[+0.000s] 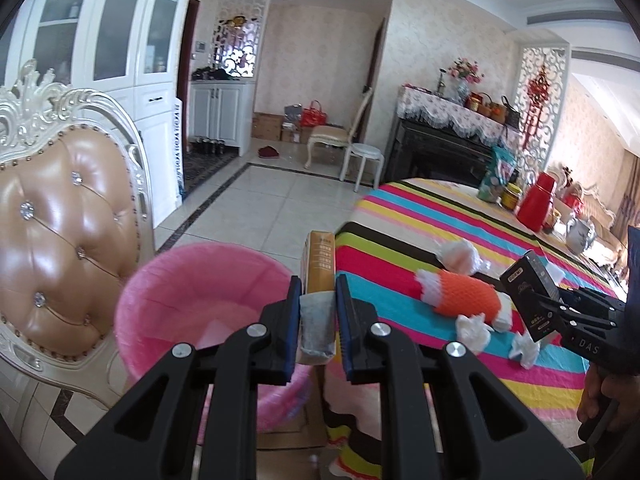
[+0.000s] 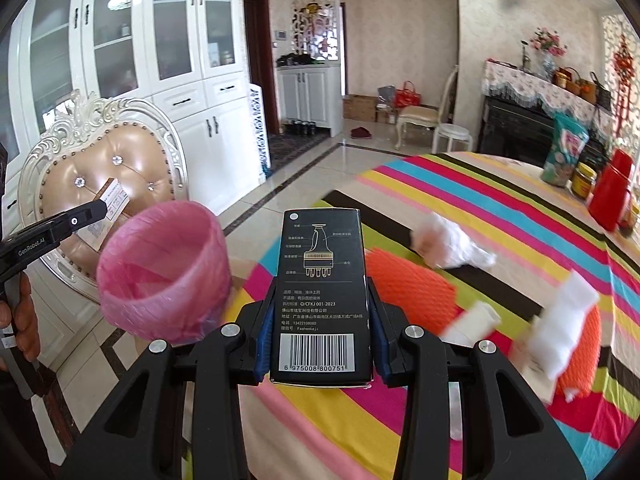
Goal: Collect trash
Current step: 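Carry the tube box and black box in both tools over the pink bin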
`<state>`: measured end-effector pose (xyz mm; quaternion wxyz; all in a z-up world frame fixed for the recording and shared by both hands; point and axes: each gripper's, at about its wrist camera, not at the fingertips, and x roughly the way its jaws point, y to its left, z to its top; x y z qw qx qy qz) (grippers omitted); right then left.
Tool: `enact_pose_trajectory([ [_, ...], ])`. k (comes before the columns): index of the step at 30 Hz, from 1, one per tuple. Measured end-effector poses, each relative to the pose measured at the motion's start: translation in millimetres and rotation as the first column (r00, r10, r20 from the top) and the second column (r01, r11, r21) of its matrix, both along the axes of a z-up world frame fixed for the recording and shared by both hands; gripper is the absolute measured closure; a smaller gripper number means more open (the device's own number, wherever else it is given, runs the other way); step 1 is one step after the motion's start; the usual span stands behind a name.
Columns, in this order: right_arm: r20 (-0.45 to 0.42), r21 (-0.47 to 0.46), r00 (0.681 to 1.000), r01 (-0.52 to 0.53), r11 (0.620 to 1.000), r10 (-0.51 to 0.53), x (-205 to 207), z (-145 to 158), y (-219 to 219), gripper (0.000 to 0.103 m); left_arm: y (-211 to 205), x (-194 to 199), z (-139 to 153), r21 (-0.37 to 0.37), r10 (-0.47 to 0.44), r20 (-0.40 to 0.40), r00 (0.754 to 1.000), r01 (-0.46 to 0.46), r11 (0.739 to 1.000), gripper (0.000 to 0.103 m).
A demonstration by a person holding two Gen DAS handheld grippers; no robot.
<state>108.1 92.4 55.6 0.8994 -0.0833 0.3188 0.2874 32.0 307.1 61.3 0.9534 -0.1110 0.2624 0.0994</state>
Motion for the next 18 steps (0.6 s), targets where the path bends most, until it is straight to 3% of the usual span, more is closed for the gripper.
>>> enact_pose_trajectory([
  [18,0.022,0.010,0.990,-0.142,0.990,0.141,12,13,139,0.065,82,-10,18,-0.005,0.121,0.035,0.992,-0.121,0.993,0.086],
])
